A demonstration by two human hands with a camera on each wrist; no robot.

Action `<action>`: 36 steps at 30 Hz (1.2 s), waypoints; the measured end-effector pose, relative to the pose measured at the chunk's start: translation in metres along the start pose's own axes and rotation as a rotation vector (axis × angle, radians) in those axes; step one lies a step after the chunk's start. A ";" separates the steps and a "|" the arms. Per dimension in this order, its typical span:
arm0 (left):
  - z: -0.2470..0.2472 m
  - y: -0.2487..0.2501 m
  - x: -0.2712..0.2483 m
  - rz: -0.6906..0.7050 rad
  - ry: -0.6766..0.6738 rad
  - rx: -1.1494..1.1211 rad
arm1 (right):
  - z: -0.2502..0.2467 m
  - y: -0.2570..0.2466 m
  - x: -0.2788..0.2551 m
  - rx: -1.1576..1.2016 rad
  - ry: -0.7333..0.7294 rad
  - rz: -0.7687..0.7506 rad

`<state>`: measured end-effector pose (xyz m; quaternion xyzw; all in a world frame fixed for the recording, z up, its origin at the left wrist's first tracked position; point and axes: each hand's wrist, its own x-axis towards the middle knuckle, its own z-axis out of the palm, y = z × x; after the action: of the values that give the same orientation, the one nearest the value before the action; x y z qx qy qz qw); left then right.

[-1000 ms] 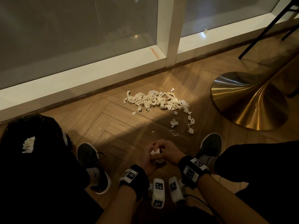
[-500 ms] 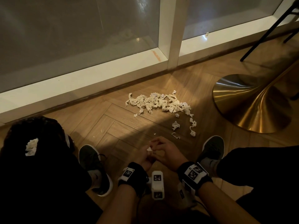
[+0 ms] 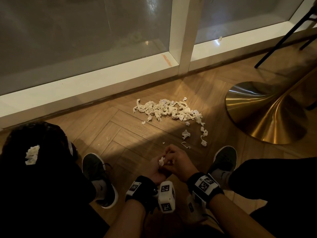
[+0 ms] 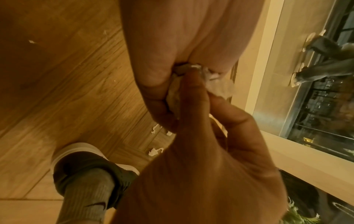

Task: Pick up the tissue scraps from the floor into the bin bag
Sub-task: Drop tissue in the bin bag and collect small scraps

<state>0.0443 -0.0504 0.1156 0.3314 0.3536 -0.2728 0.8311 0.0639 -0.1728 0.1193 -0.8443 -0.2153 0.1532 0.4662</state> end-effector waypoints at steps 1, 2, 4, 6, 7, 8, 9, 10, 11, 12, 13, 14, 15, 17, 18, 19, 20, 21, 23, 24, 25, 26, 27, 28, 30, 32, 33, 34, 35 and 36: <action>-0.001 -0.001 0.001 0.017 0.016 -0.025 | 0.002 0.001 0.000 -0.009 0.014 -0.002; -0.002 -0.002 0.003 0.016 0.017 -0.051 | 0.003 0.001 -0.001 -0.019 0.022 -0.008; 0.002 -0.002 0.002 0.034 0.060 -0.074 | 0.006 0.002 -0.002 -0.044 0.043 -0.041; 0.003 -0.004 0.003 0.088 0.031 -0.054 | 0.004 0.001 -0.002 -0.095 0.078 -0.076; 0.006 -0.005 0.003 0.115 0.023 -0.025 | 0.003 0.002 -0.002 -0.119 0.090 -0.084; 0.006 -0.006 0.004 0.131 0.024 -0.003 | 0.001 0.002 -0.002 -0.143 0.091 -0.090; 0.004 -0.006 0.006 0.152 0.039 0.025 | 0.001 0.003 -0.003 -0.168 0.082 -0.101; 0.002 -0.007 0.006 0.169 0.074 0.061 | 0.001 0.003 -0.004 -0.191 0.059 -0.115; -0.001 -0.007 0.010 0.177 0.101 0.088 | 0.000 0.001 -0.004 -0.207 0.031 -0.136; -0.003 -0.007 0.011 0.181 0.119 0.111 | -0.001 -0.001 -0.004 -0.212 -0.002 -0.157; -0.006 -0.006 0.013 0.184 0.145 0.131 | -0.003 -0.004 -0.004 -0.206 -0.032 -0.178; -0.008 -0.004 0.015 0.192 0.185 0.158 | -0.005 -0.006 -0.003 -0.185 -0.062 -0.182; -0.008 -0.001 0.015 0.199 0.225 0.177 | -0.007 -0.008 -0.002 -0.155 -0.075 -0.172; -0.005 0.003 0.013 0.222 0.270 0.184 | -0.009 -0.010 -0.001 -0.092 -0.056 -0.145; -0.004 0.004 0.012 0.242 0.286 0.190 | -0.008 -0.011 0.000 -0.065 -0.039 -0.136; -0.005 0.003 0.012 0.268 0.306 0.208 | -0.007 -0.012 0.000 -0.043 -0.040 -0.128; -0.006 0.002 0.011 0.296 0.324 0.221 | -0.007 -0.014 0.000 -0.014 -0.052 -0.109; -0.011 0.000 0.012 0.317 0.340 0.229 | -0.008 -0.016 0.000 0.029 -0.062 -0.073; -0.017 -0.002 0.012 0.325 0.361 0.235 | -0.011 -0.017 0.001 0.130 -0.038 0.026; -0.019 -0.001 0.010 0.326 0.365 0.237 | -0.014 -0.016 0.001 0.151 -0.011 0.074; -0.020 0.001 0.010 0.325 0.367 0.242 | -0.016 -0.013 0.002 0.140 0.012 0.113; -0.020 0.003 0.010 0.319 0.373 0.241 | -0.019 -0.009 0.002 0.115 0.026 0.142; -0.019 0.006 0.009 0.315 0.385 0.246 | -0.021 -0.005 0.002 0.092 0.031 0.168; -0.018 0.009 0.007 0.323 0.409 0.270 | -0.021 -0.001 0.002 0.076 0.028 0.199; -0.015 0.016 0.002 0.347 0.450 0.354 | -0.021 0.008 0.000 0.072 0.012 0.274; -0.016 0.027 -0.004 0.375 0.463 0.416 | -0.017 0.020 -0.001 0.072 -0.021 0.354; -0.018 0.037 -0.008 0.403 0.476 0.454 | -0.015 0.024 -0.001 0.066 -0.049 0.392; -0.022 0.050 -0.013 0.437 0.494 0.512 | -0.013 0.028 -0.002 0.064 -0.084 0.430; -0.029 0.063 -0.017 0.484 0.513 0.580 | -0.011 0.032 -0.003 0.063 -0.124 0.468; -0.036 0.078 -0.023 0.528 0.539 0.629 | -0.008 0.035 -0.004 0.061 -0.166 0.507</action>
<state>0.0703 0.0305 0.1422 0.7035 0.3604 -0.0511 0.6104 0.0715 -0.1975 0.0943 -0.8412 -0.0299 0.3403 0.4191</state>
